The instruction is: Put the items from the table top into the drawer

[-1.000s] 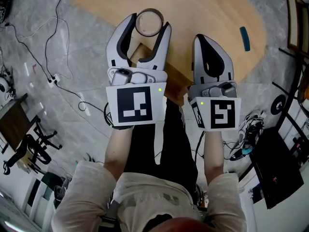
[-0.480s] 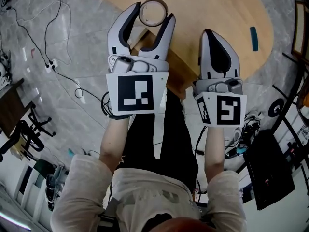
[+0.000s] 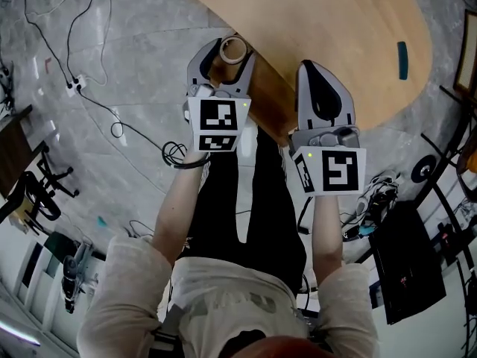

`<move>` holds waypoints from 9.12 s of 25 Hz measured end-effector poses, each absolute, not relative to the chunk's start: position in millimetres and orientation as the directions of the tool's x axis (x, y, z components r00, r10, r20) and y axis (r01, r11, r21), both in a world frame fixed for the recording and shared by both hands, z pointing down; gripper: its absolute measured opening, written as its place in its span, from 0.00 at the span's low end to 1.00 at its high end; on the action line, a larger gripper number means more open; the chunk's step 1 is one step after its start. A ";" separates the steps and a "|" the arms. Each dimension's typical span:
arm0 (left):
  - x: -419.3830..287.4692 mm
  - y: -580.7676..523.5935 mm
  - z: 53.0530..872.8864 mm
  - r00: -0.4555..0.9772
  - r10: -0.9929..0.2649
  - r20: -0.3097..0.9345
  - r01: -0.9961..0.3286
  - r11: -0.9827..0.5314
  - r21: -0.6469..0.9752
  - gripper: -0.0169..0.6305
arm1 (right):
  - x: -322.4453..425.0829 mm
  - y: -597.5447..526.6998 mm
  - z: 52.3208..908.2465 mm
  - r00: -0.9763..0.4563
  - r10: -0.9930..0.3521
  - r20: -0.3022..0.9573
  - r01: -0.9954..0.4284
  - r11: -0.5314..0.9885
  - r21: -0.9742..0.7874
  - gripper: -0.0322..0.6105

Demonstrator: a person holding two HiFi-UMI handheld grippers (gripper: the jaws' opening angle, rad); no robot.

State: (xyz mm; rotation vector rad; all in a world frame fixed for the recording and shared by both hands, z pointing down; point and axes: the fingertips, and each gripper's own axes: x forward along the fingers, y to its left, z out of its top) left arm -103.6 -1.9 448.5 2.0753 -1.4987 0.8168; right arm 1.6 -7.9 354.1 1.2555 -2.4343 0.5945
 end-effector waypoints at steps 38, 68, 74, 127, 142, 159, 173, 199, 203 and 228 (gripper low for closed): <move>-128.0 37.5 663.1 -0.017 -0.403 0.915 -0.859 0.474 0.193 0.43 | -44.7 55.7 423.2 -0.651 -0.495 0.576 -0.739 0.587 -0.330 0.06; -191.1 -35.3 369.7 -0.153 -0.853 0.499 -0.978 0.203 0.046 0.04 | -72.0 4.1 316.2 -0.674 -0.617 0.407 -0.730 0.642 -0.236 0.06; -194.5 -47.8 297.0 -0.127 -0.924 0.361 -0.989 0.144 0.019 0.04 | -75.3 -11.4 286.3 -0.656 -0.669 0.349 -0.751 0.627 -0.210 0.06; -246.0 -370.3 519.9 0.234 -0.684 0.691 -0.919 -0.387 -0.072 0.53 | -154.9 -223.5 342.8 -0.495 -0.772 0.400 -0.868 0.456 -0.196 0.06; -256.1 -363.4 541.1 0.209 -0.610 0.765 -0.909 -0.409 -0.078 0.12 | -163.6 -218.4 349.1 -0.509 -0.756 0.411 -0.860 0.464 -0.212 0.06; -229.1 -309.8 365.2 0.223 -0.866 0.447 -0.948 -0.299 -0.106 0.09 | -135.8 -196.1 306.4 -0.503 -0.803 0.321 -0.864 0.463 -0.195 0.06; -168.9 -146.4 264.4 0.100 -0.947 0.305 -0.990 -0.126 -0.066 0.09 | -47.3 -107.5 256.8 -0.553 -0.793 0.256 -0.833 0.534 -0.144 0.06; -58.0 -13.2 392.5 0.431 -0.738 0.519 -0.750 -0.613 -0.248 0.09 | 19.8 -45.5 300.5 -0.570 -0.744 0.349 -0.815 0.567 -0.123 0.06; -31.4 57.7 452.7 0.519 -0.568 0.639 -0.577 -0.784 -0.228 0.09 | 27.4 -13.6 317.9 -0.582 -0.700 0.415 -0.798 0.589 -0.125 0.06; 10.2 144.8 604.9 0.472 0.051 0.880 -0.255 -0.948 0.191 0.09 | 19.6 57.1 377.1 -0.610 -0.567 0.553 -0.763 0.609 -0.216 0.06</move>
